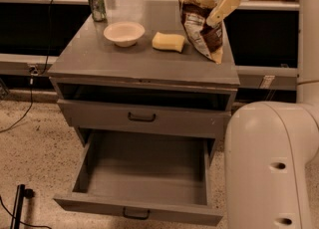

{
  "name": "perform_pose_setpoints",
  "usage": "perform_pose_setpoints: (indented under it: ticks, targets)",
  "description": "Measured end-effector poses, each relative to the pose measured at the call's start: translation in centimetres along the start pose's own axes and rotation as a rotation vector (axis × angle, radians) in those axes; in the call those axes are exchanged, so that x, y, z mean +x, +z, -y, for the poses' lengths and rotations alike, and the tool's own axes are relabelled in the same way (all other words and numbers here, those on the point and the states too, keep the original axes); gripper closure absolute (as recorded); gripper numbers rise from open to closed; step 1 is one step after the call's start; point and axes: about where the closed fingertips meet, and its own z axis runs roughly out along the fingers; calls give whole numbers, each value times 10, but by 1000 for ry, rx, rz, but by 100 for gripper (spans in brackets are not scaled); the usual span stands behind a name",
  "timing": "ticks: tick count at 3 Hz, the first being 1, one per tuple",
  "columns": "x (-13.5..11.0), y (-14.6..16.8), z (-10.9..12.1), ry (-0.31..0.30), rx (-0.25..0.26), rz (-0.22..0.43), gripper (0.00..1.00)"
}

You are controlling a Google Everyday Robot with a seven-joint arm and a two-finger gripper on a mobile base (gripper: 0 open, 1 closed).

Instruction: Pick brown chip bag from middle drawer and place on counter

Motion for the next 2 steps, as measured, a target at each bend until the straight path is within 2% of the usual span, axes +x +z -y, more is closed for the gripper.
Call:
perform_pose_setpoints:
  ticks: [1, 2]
  targets:
    - [-2, 3, 0, -47, -1, 5, 0]
    - [-2, 3, 0, -47, -1, 5, 0]
